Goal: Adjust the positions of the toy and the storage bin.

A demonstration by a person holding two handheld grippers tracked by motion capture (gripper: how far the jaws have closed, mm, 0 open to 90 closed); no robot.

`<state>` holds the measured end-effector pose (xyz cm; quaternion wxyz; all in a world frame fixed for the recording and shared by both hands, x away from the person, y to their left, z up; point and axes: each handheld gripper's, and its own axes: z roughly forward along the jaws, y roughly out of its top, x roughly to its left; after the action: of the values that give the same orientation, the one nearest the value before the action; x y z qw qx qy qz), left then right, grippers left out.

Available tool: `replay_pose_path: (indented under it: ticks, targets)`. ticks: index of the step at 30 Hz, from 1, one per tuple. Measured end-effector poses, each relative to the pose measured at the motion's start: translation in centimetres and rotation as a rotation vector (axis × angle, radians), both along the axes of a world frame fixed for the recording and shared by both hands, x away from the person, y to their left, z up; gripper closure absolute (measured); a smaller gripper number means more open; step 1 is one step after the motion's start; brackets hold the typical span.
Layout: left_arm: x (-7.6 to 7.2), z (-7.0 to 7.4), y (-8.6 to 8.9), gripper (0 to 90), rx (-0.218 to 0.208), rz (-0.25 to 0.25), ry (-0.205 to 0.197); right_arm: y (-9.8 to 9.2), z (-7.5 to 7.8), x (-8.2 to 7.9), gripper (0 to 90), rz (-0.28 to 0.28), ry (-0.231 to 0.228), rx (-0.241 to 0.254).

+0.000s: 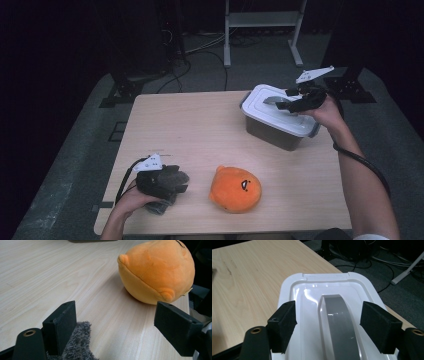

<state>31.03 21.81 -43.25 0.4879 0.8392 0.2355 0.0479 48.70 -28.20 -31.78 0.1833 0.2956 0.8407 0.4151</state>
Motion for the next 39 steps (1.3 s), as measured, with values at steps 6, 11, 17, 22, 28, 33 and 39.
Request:
replay_pose_path:
  ticks: [6, 11, 17, 22, 28, 33, 39]
  targets:
    - [0.0, 0.0, 0.2, 16.6, -0.001, 0.006, 0.007, 0.5, -0.9, 1.1, 38.4, 0.002, 0.024, -0.008]
    - [-0.1, -0.2, 0.4, 16.7, 0.002, 0.010, 0.010, 0.8, -1.2, 1.7, 50.6, 0.009, 0.037, -0.013]
    - [-0.3, -0.2, 0.8, 16.6, 0.001, 0.020, 0.015, 0.3, -1.4, 2.2, 59.9, -0.001, 0.049, 0.008]
    - [-0.5, -0.3, 0.7, 16.6, 0.005, 0.017, 0.017, 0.3, -1.6, 2.3, 60.7, 0.006, 0.055, 0.008]
    - [-0.6, -0.2, 0.9, 16.7, 0.003, 0.027, 0.020, 0.3, -1.7, 2.4, 63.8, 0.017, 0.064, 0.021]
    - [-0.7, -0.3, 0.9, 16.6, 0.009, 0.025, 0.021, 0.3, -1.6, 2.3, 65.4, 0.047, 0.070, 0.016]
    - [-0.7, -0.2, 0.9, 16.6, 0.004, 0.029, 0.018, 0.9, -1.6, 2.0, 65.4, 0.081, 0.080, 0.015]
